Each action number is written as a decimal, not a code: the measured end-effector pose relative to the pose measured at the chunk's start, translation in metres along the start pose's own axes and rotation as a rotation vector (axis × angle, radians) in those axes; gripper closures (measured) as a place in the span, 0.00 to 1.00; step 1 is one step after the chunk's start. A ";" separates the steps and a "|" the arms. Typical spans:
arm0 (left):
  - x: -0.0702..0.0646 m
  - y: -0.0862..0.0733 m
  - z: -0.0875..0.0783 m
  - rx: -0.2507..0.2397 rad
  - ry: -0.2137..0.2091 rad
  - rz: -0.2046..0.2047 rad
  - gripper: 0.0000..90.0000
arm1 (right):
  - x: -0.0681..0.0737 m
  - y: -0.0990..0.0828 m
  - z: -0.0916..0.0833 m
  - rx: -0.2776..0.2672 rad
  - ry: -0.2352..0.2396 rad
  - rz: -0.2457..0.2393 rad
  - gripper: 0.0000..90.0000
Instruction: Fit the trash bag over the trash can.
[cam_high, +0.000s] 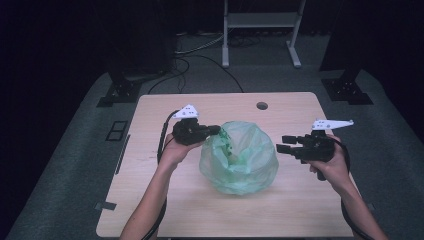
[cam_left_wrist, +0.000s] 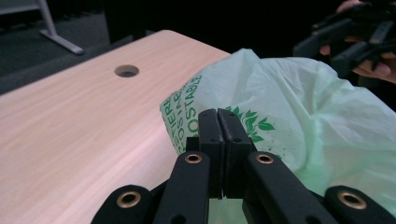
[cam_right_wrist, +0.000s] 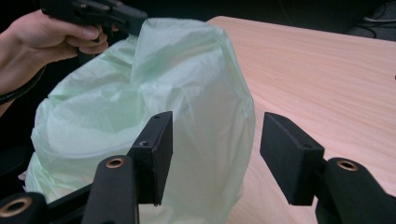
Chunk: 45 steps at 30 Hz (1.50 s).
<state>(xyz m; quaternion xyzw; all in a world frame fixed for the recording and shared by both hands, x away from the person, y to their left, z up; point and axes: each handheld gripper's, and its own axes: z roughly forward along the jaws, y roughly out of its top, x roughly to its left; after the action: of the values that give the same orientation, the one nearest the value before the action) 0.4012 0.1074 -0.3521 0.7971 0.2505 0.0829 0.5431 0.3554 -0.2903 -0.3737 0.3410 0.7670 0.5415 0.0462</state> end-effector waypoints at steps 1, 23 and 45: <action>0.000 0.000 0.000 -0.006 0.013 -0.002 0.99 | -0.001 -0.001 0.000 0.002 0.000 -0.002 0.50; 0.012 -0.016 0.013 -0.034 0.032 -0.117 0.95 | 0.018 -0.012 0.030 0.241 0.046 -0.194 1.00; 0.015 -0.034 0.012 -0.006 0.043 -0.147 0.91 | 0.014 -0.026 0.028 0.378 0.001 -0.173 1.00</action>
<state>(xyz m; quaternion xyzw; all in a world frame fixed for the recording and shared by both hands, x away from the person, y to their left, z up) 0.4086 0.1145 -0.3898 0.7729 0.3199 0.0609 0.5446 0.3446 -0.2646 -0.4035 0.2762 0.8814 0.3822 0.0276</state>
